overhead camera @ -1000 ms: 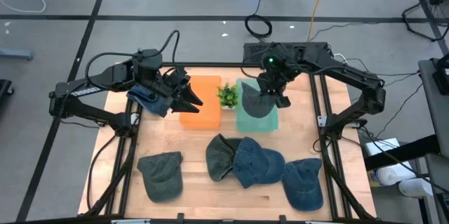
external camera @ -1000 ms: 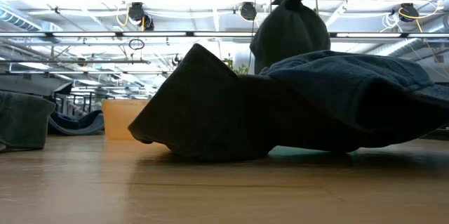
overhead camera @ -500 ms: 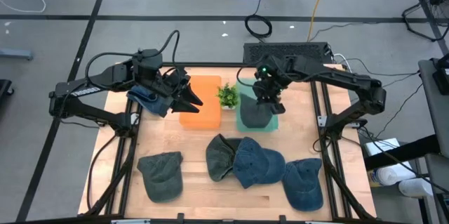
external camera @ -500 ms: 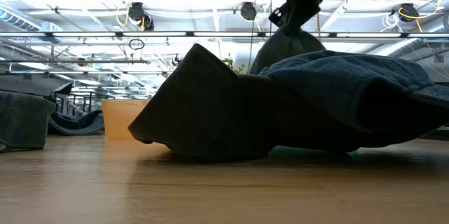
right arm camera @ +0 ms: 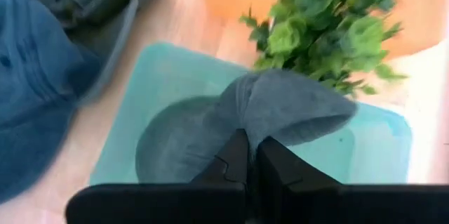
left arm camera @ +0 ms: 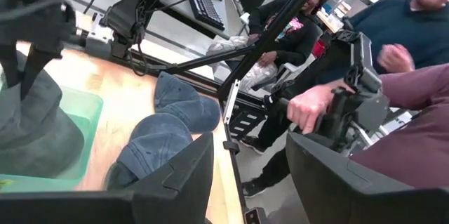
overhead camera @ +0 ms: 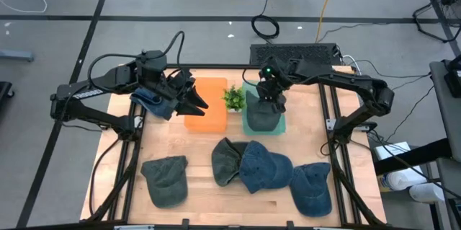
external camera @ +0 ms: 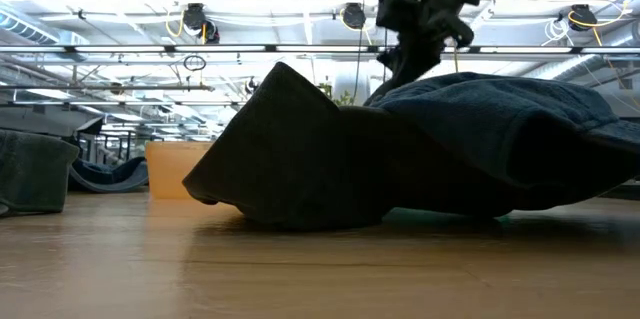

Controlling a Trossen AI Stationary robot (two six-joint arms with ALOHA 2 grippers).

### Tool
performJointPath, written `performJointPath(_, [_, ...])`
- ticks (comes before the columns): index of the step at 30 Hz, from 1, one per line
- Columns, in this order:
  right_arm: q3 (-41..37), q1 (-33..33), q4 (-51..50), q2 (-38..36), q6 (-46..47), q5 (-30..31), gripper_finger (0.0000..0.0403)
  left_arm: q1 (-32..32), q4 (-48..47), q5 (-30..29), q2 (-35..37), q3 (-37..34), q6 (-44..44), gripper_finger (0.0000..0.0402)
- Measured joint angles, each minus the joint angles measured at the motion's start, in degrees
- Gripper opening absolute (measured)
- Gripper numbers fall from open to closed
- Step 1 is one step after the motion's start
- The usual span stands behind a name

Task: Pick & Place hat
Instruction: Put the top gray cap into the green bin

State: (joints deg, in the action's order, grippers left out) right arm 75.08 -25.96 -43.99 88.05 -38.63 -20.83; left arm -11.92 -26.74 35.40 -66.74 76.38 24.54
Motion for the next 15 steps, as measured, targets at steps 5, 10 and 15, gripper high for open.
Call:
performJointPath(5, [-2.91,-0.03,5.75,1.93,-1.32,2.73,0.0000,0.02,0.00,0.00,0.00,0.00,0.01,0.0187])
performJointPath(10, [-7.37,-1.96,11.67,2.69,-1.10,2.92,0.0000,0.02,0.00,0.00,0.00,0.00,0.38,0.0186])
performJointPath(15, [-11.71,-3.02,16.13,3.55,-2.21,3.00,0.0000,0.01,0.01,0.00,0.00,0.00,1.23,0.0187])
